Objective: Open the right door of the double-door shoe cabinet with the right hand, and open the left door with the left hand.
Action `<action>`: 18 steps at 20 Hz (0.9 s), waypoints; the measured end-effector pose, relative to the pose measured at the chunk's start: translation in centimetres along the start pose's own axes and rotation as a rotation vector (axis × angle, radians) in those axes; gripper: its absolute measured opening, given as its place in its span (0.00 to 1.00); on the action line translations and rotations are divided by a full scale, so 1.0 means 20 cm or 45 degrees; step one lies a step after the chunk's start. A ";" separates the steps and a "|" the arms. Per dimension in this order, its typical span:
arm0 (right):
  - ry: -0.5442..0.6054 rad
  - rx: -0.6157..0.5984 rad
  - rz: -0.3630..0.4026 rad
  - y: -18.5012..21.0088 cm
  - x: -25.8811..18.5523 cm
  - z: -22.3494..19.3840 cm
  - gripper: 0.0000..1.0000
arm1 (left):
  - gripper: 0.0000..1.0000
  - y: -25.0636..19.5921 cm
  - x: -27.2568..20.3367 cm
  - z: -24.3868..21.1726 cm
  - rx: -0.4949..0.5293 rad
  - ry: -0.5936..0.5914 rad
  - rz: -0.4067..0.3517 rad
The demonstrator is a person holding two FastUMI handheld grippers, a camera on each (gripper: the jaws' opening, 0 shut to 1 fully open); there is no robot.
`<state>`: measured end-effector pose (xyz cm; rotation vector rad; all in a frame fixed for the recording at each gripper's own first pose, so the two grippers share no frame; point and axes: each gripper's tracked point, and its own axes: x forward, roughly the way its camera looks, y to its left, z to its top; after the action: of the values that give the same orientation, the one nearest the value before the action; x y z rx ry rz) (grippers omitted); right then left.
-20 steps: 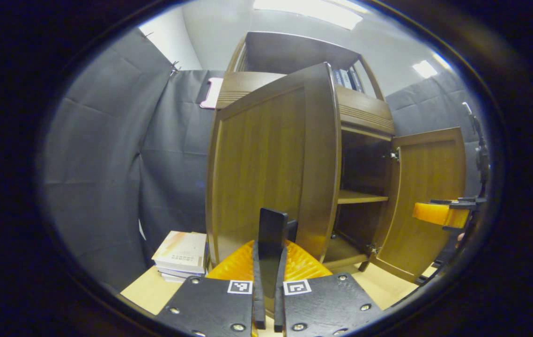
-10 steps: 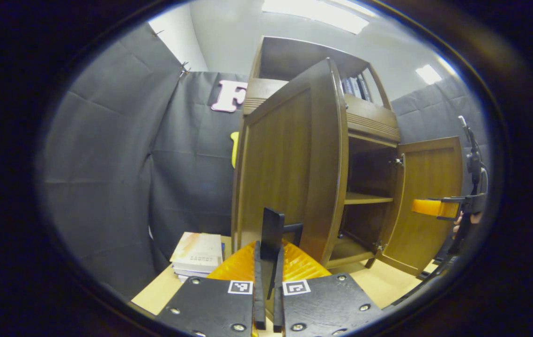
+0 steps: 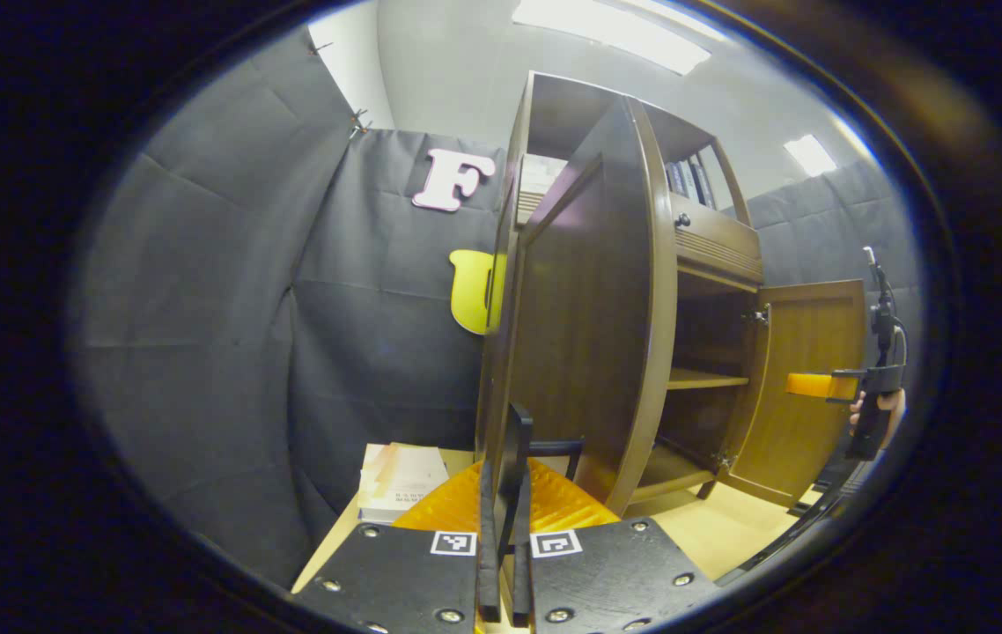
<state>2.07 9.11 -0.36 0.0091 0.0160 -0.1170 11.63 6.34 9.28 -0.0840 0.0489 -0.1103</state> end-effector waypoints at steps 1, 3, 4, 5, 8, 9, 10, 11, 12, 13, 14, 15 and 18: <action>0.003 -0.001 -0.008 0.00 -0.01 0.01 0.99 | 0.10 0.01 0.00 0.00 0.009 0.007 -0.012; 0.000 0.000 -0.031 -0.02 -0.02 0.03 0.98 | 0.07 0.02 -0.01 0.01 0.020 0.012 -0.036; 0.002 -0.004 -0.049 -0.03 -0.02 0.04 0.96 | 0.10 0.03 -0.02 0.01 0.021 0.010 -0.051; 0.010 -0.010 -0.068 -0.05 -0.03 0.05 0.98 | 0.10 0.04 -0.02 0.01 0.022 0.011 -0.062; 0.030 -0.039 -0.110 -0.09 -0.05 0.07 0.95 | 0.10 0.06 -0.03 0.01 0.002 0.001 -0.067; 0.032 -0.052 -0.131 -0.11 -0.05 0.08 0.93 | 0.10 0.07 -0.03 0.01 -0.016 0.003 -0.049; 0.039 -0.056 -0.151 -0.13 -0.05 0.08 0.98 | 0.07 0.07 -0.05 0.01 -0.024 0.004 -0.024; 0.041 -0.050 -0.163 -0.14 -0.05 0.09 0.98 | 0.10 0.08 -0.07 0.02 -0.017 0.001 0.005; 0.040 -0.037 -0.173 -0.14 -0.06 0.10 0.98 | 0.08 0.06 -0.10 0.01 -0.007 -0.002 0.031; 0.038 -0.018 -0.174 -0.14 -0.06 0.11 0.93 | 0.10 0.06 -0.13 0.02 -0.001 0.005 0.060; 0.036 -0.005 -0.162 -0.14 -0.06 0.12 0.93 | 0.10 0.07 -0.18 0.01 -0.002 0.016 0.087; 0.034 -0.003 -0.155 -0.14 -0.07 0.13 0.98 | 0.10 0.07 -0.22 0.01 -0.004 0.020 0.119; 0.017 -0.017 -0.133 -0.16 -0.07 0.16 0.94 | 0.10 0.06 -0.36 0.07 0.011 0.002 0.208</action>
<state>0.43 6.08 2.93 -0.0042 0.0308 -0.2215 4.61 8.45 10.93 -0.0710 0.0571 0.0527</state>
